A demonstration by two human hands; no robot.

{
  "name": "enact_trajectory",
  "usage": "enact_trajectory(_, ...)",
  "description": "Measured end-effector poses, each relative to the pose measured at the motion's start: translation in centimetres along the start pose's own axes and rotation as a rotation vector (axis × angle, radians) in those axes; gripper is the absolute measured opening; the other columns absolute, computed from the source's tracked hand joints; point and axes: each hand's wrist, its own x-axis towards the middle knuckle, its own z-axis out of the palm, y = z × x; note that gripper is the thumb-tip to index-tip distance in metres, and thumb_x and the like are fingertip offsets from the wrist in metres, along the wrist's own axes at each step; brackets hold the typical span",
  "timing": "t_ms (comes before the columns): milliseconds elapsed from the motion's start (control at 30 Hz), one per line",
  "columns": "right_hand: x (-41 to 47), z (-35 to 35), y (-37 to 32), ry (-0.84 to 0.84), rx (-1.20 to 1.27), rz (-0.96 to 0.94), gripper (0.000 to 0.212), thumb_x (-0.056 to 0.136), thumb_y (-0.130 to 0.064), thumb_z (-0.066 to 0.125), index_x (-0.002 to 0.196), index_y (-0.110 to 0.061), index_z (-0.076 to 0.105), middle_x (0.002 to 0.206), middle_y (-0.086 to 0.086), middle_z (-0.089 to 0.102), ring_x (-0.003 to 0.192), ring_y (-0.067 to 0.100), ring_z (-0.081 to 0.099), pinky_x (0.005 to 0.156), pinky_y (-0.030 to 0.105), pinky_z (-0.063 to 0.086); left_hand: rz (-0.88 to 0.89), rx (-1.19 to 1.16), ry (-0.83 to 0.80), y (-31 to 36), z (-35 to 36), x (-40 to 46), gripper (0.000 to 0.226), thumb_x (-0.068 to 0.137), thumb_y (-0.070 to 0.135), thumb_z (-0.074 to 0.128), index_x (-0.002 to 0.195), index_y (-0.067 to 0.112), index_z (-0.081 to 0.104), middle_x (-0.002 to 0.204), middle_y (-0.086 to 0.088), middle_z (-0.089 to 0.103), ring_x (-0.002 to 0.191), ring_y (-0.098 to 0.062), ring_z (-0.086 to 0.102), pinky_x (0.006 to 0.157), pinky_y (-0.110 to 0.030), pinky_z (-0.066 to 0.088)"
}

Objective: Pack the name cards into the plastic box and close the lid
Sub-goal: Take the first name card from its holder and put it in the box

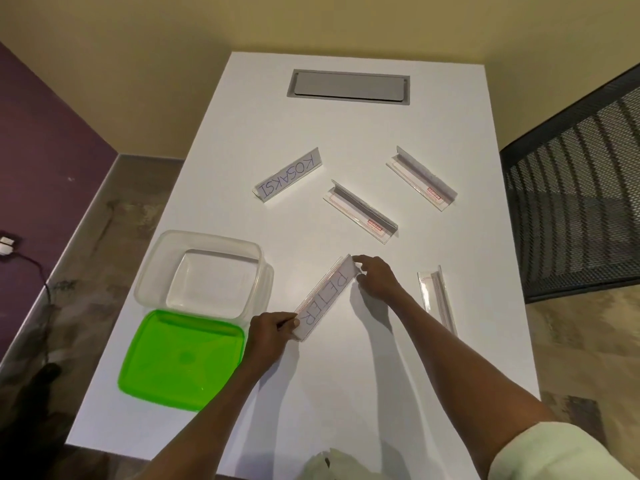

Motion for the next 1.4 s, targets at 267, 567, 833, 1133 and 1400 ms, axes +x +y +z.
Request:
enact_trajectory(267,0.3,-1.4,-1.3,0.087,0.447,0.135,0.065,0.088,-0.023,0.057,0.146,-0.011,0.032,0.119,0.014,0.060,0.109,0.026,0.058,0.101,0.045,0.046,-0.142,-0.236,0.096,2.3,0.7,1.6,0.014,0.083,0.004,0.070,0.095,0.003,0.075,0.070,-0.005,0.071,0.058,-0.009,0.064,0.064,-0.025,0.057)
enact_trajectory(567,-2.2,0.2,-1.1,-0.082,0.790,0.149,0.026,0.089,-0.039,0.060,0.077,-0.016,0.065,0.071,0.008,0.059,0.061,0.019,0.047,0.061,0.031,0.041,-0.385,-0.641,0.064,4.6,3.5,2.1,0.008,0.086,0.014,0.070,0.089,0.020,0.074,0.064,0.005,0.074,0.059,-0.009,0.067,0.065,-0.030,0.057)
enact_trajectory(833,-1.9,1.5,-0.8,-0.109,0.840,0.102,0.036,0.088,-0.041,0.063,0.122,-0.030,0.064,0.105,-0.002,0.075,0.096,0.021,0.072,0.090,0.045,0.053,-0.495,-0.815,0.049,5.7,4.9,2.7,0.009,0.088,0.012,0.066,0.094,0.013,0.072,0.082,-0.003,0.076,0.070,-0.013,0.073,0.064,-0.022,0.058)
enact_trajectory(1133,-1.0,0.8,-0.7,-0.150,0.923,0.088,0.041,0.091,-0.031,0.064,0.130,-0.020,0.060,0.117,0.006,0.070,0.100,0.025,0.070,0.089,0.045,0.057,-0.594,-0.880,-0.023,5.9,6.2,3.1,0.007,0.088,0.011,0.067,0.094,0.011,0.071,0.087,-0.008,0.076,0.071,-0.016,0.072,0.066,-0.023,0.059)
enact_trajectory(1400,0.6,-1.5,0.4,-0.165,0.627,-0.047,0.036,0.090,-0.018,0.067,0.122,-0.002,0.064,0.122,0.011,0.067,0.110,0.021,0.065,0.103,0.042,0.048,-0.385,-0.194,0.188,6.4,4.7,5.3,0.024,0.092,0.013,0.049,0.104,0.003,0.067,0.100,-0.011,0.069,0.095,-0.028,0.061,0.083,-0.032,0.046)
